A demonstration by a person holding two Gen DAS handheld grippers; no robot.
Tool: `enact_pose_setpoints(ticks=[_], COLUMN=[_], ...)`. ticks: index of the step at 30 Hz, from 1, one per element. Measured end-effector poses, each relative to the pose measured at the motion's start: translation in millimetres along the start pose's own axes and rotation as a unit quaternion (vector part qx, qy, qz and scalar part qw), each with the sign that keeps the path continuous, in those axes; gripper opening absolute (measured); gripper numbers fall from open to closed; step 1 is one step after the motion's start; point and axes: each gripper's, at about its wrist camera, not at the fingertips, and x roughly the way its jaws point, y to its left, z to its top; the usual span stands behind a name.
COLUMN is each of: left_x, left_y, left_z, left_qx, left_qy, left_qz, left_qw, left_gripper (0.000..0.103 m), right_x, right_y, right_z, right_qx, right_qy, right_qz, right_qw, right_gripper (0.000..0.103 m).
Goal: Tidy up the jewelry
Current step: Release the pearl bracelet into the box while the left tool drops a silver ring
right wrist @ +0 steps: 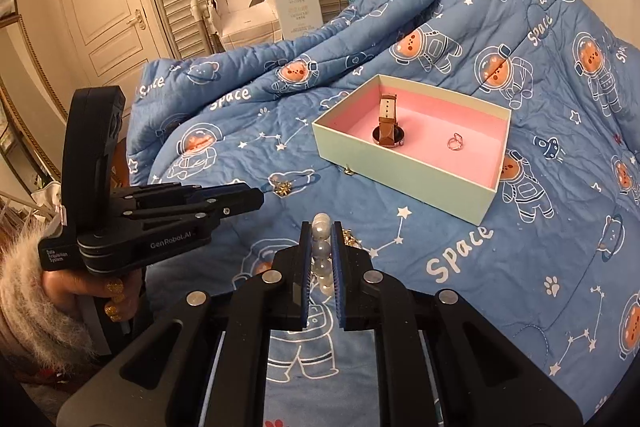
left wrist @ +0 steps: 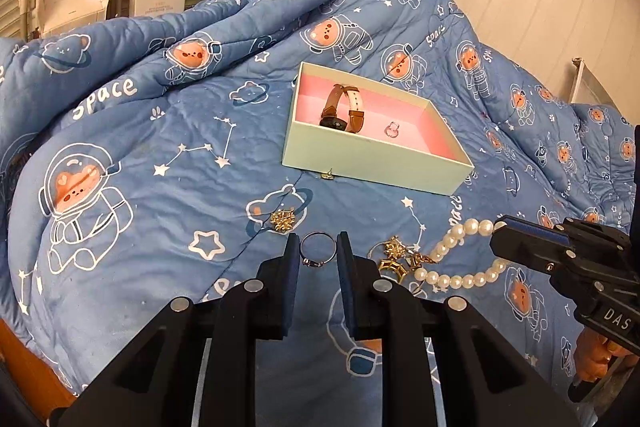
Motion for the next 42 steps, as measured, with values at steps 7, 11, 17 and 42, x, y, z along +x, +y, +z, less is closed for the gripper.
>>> enact_pose_setpoints(ticks=[7,11,17,42], left_x=[-1.5,5.0,19.0,125.9], left_y=[-18.2,-26.0,-35.3,-65.1], left_z=[10.4,19.2,41.7,112.4], left_qx=[0.023,0.035,0.046,0.083], left_qy=[-0.004,0.001,0.005,0.090], left_qz=[-0.016,-0.025,-0.044,-0.062], left_qw=[0.9996,0.9991,0.9980,0.9906], left_gripper=[0.018,0.018,0.018,0.018], right_x=[-10.3,-12.9,-10.4,101.8], right_y=[-10.8,-18.3,-34.0,-135.9], right_z=[17.9,28.5,51.2,130.0], right_qx=[0.028,0.029,0.024,0.129], right_qy=[-0.018,-0.028,-0.042,0.033], right_qz=[0.022,0.016,0.002,0.006], right_qw=[0.999,0.999,0.999,0.991], right_gripper=[0.010,0.010,0.010,0.010])
